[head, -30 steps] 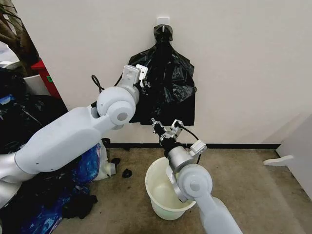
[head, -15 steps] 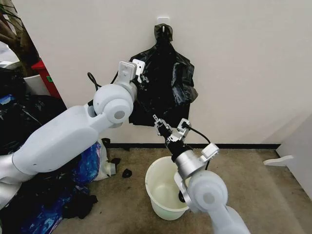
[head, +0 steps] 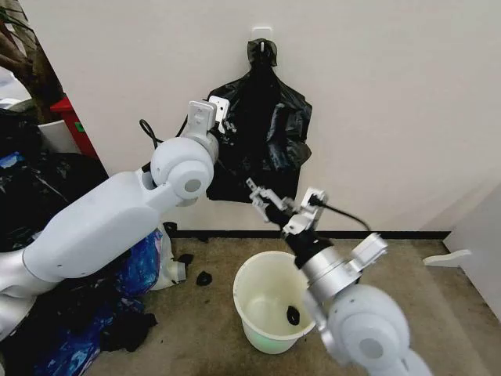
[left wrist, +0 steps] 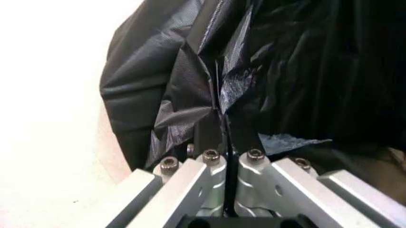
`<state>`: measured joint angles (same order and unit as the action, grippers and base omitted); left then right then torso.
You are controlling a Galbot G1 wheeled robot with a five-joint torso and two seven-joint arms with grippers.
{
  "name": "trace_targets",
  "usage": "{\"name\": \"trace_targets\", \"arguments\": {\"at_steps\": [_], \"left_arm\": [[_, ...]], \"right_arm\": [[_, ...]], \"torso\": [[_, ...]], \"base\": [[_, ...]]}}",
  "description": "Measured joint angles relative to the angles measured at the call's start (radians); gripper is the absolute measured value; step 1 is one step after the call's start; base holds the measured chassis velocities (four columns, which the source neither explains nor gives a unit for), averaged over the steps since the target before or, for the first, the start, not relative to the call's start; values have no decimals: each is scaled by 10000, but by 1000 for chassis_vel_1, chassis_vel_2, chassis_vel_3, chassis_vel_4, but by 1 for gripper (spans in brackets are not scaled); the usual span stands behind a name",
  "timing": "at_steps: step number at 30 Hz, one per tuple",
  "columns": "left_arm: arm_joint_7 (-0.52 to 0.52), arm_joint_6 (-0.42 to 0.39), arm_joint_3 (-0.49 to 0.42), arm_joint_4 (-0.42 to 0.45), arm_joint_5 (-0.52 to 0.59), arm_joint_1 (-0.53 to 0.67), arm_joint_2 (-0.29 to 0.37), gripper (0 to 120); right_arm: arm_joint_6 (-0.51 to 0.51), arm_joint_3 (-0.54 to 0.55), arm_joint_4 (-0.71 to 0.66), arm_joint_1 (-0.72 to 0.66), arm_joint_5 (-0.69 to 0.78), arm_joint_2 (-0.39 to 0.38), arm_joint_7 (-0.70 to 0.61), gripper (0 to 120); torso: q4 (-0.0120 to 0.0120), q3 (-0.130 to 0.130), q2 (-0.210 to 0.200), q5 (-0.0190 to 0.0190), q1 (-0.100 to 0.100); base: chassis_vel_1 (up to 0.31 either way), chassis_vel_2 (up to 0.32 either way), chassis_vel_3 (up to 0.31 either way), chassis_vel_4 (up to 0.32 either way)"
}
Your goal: Place the garbage bag over the trash bin.
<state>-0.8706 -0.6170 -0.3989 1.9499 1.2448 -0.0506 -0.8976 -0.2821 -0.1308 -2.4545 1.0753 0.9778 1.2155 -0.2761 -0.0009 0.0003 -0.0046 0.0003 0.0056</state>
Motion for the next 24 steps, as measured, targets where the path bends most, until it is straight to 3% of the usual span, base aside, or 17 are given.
{"name": "trace_targets", "arguments": {"at_steps": [7, 14, 24], "left_arm": [[28, 8, -134, 65, -19, 70, -1, 0], [70, -3, -146, 118, 26, 175, 103, 0], [75, -9, -159, 241, 95, 211, 181, 0]], "right_arm": [[-625, -54, 748, -1723, -1864, -617, 86, 100], [-1540, 884, 1974, -3233, -4329, -273, -692, 100], [-2346, 1300, 2614, -3674, -5187, 71, -1424, 100]], "torso": [[3, 1, 0, 1, 0], [6, 2, 0, -2, 1], [2, 1, 0, -2, 1]], "base": [[0, 0, 0, 0], [0, 0, 0, 0], [0, 0, 0, 0]]}}
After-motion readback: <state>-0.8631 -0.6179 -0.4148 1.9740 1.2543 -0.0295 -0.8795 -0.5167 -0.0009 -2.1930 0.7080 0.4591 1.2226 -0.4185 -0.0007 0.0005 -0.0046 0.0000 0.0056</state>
